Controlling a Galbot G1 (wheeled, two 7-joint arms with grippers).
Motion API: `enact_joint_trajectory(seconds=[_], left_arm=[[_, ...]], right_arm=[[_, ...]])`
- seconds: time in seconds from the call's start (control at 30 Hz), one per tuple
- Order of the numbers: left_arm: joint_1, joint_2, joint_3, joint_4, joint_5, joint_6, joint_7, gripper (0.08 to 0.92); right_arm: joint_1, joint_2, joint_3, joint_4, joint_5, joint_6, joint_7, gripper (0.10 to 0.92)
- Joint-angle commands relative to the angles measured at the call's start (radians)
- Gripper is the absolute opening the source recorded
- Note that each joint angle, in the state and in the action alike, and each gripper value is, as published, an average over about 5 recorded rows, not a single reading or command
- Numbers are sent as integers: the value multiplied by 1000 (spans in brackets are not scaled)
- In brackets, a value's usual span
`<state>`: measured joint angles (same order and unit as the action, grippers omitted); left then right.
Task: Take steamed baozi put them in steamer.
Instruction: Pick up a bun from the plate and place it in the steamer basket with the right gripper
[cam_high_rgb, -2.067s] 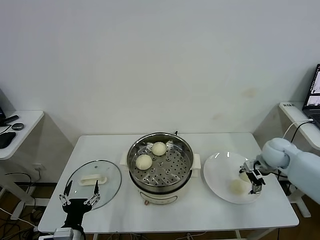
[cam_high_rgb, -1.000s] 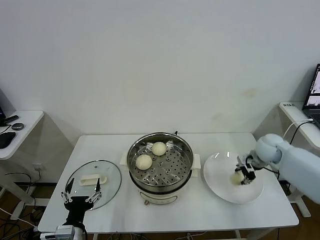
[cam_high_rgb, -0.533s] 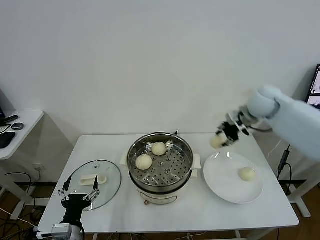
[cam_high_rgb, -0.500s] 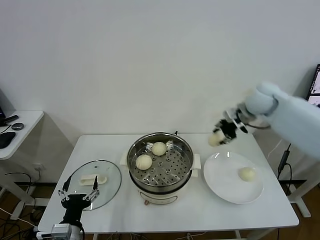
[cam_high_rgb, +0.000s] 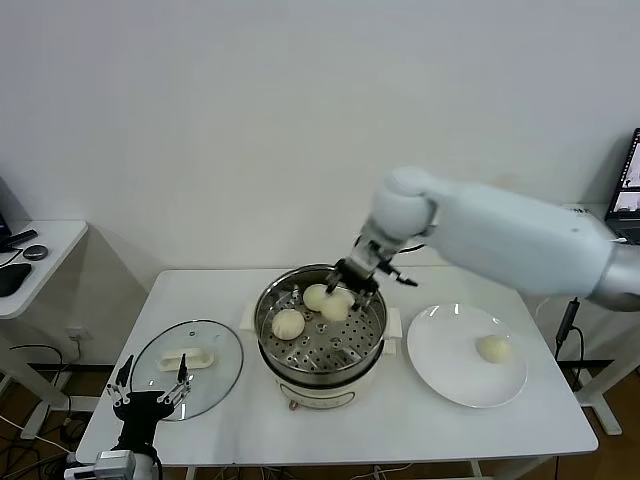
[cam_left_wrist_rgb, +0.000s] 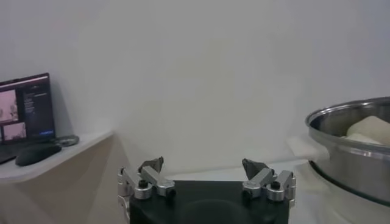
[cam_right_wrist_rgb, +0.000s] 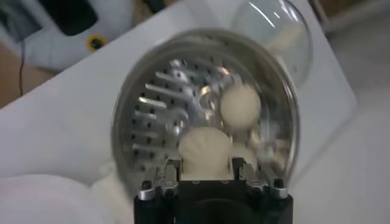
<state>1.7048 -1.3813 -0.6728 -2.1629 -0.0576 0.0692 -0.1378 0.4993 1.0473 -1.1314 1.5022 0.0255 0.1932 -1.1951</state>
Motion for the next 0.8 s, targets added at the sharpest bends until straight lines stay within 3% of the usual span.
enact_joint_trajectory(seconds=[0.03,0.2,0.63,0.8], left_arm=[[1,-2,-9,3,0,0,0,823],[3,-3,-14,13,0,-2,0,823],[2,-7,-12,22,2,-3,0,823],[-2,-4,-12,24,2,-2,0,823]], right_arm=[[-29,151,-105,-1,-188,284,40,507],[-65,137,-89,4,-300,361,47,509],[-99,107,-74,-29,-312,417,79,511],[-83,96,-37,-37,-293,415,106,599]])
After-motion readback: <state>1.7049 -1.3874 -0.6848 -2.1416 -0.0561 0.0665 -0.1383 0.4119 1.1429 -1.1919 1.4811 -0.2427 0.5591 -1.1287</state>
